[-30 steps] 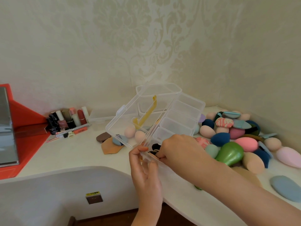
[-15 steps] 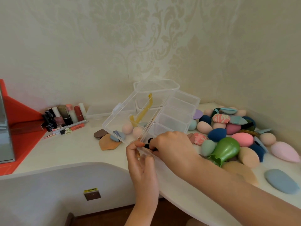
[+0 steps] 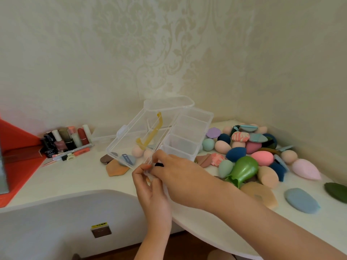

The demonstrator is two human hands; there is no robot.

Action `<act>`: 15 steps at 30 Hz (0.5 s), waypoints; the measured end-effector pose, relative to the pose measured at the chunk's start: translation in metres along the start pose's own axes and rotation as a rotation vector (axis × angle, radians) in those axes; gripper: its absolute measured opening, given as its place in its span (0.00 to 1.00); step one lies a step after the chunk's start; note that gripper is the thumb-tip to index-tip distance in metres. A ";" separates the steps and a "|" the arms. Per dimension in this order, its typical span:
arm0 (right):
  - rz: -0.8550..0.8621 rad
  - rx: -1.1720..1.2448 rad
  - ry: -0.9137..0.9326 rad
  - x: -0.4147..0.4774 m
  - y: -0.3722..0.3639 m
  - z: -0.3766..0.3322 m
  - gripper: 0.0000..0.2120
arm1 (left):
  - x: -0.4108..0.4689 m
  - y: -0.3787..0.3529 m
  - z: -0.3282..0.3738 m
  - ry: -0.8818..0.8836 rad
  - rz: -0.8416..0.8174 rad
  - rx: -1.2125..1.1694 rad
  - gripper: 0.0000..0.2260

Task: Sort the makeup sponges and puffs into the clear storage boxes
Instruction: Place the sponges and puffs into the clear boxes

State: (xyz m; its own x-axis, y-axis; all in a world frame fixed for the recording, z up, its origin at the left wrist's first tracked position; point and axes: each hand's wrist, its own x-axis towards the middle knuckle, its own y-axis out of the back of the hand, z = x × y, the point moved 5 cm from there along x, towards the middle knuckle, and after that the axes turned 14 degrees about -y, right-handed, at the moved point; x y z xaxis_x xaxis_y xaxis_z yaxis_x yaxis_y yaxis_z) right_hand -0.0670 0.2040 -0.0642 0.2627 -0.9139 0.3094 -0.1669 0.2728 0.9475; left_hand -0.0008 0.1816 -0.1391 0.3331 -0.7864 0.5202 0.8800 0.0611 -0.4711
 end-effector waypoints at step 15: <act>-0.031 0.121 0.013 -0.008 0.002 0.015 0.10 | 0.002 0.000 0.000 -0.028 -0.024 0.115 0.09</act>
State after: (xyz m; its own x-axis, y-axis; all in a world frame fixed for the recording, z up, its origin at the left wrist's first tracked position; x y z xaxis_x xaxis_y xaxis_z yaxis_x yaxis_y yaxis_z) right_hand -0.0832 0.2076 -0.0661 0.2822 -0.9171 0.2815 -0.2718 0.2050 0.9403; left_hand 0.0000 0.1806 -0.1382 0.3188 -0.7715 0.5506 0.9204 0.1134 -0.3741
